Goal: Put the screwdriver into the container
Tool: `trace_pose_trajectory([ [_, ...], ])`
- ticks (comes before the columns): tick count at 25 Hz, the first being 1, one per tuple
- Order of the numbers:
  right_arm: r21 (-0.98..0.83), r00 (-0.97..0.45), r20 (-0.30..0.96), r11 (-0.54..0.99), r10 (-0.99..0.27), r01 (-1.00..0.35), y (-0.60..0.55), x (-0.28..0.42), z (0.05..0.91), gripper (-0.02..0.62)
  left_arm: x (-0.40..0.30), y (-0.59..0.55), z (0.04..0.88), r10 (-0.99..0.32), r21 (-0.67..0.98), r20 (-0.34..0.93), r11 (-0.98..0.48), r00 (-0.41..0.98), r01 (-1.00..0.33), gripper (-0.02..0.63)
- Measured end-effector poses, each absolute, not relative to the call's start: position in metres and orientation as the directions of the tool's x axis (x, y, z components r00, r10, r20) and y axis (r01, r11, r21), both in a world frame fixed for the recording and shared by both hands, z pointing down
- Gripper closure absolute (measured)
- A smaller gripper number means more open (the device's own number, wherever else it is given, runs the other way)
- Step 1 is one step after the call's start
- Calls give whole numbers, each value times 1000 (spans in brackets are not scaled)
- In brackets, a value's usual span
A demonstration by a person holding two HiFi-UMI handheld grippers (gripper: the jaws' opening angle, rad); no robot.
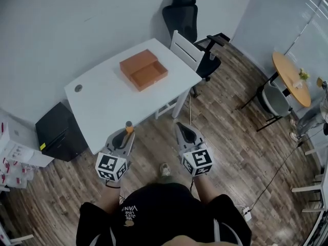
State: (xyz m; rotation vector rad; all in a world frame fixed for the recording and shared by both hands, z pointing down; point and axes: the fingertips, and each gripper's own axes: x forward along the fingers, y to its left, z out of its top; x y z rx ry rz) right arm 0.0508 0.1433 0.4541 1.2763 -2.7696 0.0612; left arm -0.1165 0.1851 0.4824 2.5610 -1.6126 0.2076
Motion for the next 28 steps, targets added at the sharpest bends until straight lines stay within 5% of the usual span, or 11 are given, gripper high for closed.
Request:
trace_pose_trajectory([
  [28,31,-776,105,782,-622,-623,-12,46,459,583,-108,49,487,-949,19,151,-277,276,-961,522],
])
